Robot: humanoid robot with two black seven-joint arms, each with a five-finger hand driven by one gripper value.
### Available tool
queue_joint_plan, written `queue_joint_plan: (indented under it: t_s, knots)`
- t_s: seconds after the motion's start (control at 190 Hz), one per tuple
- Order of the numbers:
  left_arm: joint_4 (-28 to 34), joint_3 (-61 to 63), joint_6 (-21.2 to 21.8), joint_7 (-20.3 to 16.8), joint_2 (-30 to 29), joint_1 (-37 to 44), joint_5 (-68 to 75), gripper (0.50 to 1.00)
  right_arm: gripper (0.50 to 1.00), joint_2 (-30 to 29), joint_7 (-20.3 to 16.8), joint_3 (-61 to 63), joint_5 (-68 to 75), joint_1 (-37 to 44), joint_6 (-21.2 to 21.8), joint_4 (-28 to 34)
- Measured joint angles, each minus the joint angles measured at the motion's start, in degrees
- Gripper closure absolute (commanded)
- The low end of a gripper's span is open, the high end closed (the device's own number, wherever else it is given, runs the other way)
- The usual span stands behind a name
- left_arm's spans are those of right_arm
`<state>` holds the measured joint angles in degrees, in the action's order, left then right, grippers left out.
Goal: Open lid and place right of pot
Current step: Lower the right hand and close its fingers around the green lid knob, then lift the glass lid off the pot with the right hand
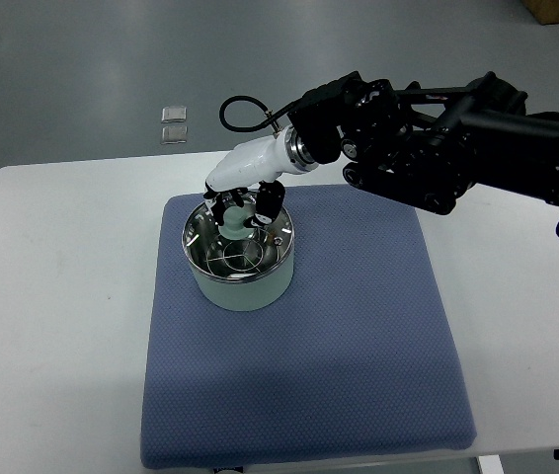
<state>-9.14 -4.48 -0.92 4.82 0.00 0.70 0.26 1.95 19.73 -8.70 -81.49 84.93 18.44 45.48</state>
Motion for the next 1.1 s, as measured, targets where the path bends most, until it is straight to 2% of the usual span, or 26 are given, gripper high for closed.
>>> queue_joint_plan:
  t_s: [0.278, 1.102]
  knots:
    - [0.00, 0.00, 0.00, 0.00, 0.00, 0.00, 0.00, 0.500, 0.959, 0.73, 0.17, 2.22, 0.58, -0.24, 0.26, 0.05]
    - [0.00, 0.00, -0.01, 0.00, 0.00, -0.01, 0.01, 0.500, 0.957, 5.53, 1.67, 3.52, 1.51, 0.29, 1.16, 2.40]
